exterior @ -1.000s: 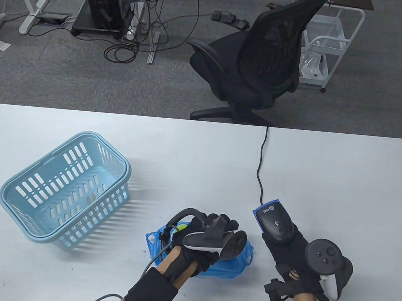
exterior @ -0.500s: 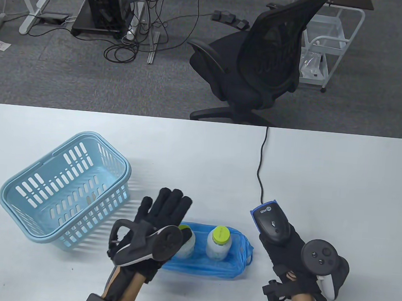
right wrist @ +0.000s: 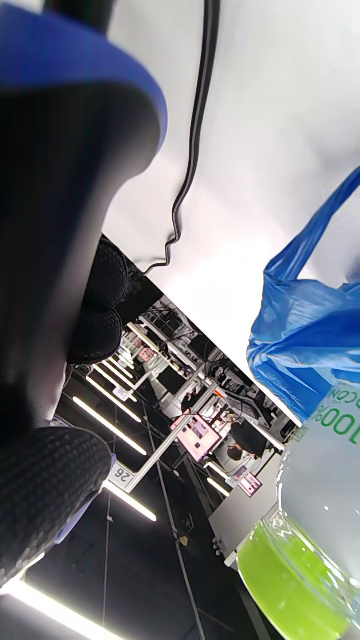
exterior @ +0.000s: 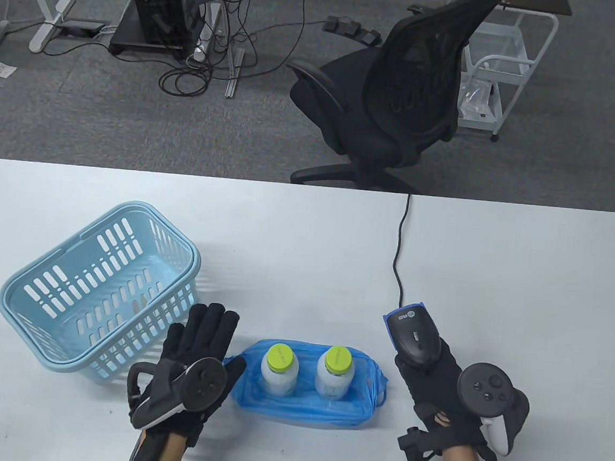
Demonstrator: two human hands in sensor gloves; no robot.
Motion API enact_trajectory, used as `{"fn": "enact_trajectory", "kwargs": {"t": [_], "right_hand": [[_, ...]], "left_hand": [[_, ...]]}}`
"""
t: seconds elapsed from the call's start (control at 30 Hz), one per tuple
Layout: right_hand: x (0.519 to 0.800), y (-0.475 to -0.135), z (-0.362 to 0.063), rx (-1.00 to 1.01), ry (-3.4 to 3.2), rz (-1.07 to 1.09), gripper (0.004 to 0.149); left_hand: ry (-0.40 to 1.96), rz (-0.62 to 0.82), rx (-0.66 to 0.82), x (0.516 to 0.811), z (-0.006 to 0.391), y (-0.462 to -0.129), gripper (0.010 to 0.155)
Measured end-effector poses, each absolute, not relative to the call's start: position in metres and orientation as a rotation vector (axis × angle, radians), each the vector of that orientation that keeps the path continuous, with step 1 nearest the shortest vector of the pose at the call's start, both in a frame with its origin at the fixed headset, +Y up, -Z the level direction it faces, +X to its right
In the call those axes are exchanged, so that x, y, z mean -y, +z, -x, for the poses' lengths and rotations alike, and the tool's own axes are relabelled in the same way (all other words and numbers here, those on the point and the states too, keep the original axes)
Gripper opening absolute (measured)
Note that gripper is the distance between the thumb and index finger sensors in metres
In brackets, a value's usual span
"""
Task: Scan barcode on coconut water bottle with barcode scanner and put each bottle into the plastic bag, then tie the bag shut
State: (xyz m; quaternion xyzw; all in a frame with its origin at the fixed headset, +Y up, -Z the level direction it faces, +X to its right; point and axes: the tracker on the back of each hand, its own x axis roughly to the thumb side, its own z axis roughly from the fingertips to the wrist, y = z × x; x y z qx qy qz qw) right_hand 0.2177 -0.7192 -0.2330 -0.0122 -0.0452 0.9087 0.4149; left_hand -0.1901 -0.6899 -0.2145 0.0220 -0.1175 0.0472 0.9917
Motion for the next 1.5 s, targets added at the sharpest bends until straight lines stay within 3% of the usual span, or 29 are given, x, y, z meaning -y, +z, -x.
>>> {"fn": "enact_trajectory", "kwargs": {"t": [0.2, 0.43, 0.73, 0.9, 1.3, 1.5], "right_hand": [[0.695, -0.244, -0.216, 0.168, 2.382, 0.155, 0.06], [0.67, -0.295, -0.259, 0.096, 2.363, 0.415, 0.057], [0.725, -0.345, -0.298, -0.122, 2.428, 0.824, 0.056], [0.742, -0.361, -0.302, -0.18, 2.515, 0.899, 0.057], [0.756, -0.367, -0.302, -0.317, 2.615, 0.971, 0.065], [0.748, -0.353, -0.298, -0.204, 2.708, 0.904, 0.085]], "left_hand": [[0.053, -0.037, 0.208, 0.694, 0.192, -0.21, 0.078], [0.047, -0.007, 0.165, 0.699, 0.2, -0.212, 0.078], [0.057, 0.014, 0.113, 0.704, 0.21, -0.213, 0.079], [0.053, 0.009, 0.119, 0.705, 0.209, -0.215, 0.079], [0.039, 0.03, 0.127, 0.708, 0.205, -0.215, 0.08], [0.043, 0.036, 0.144, 0.707, 0.204, -0.216, 0.079]]}}
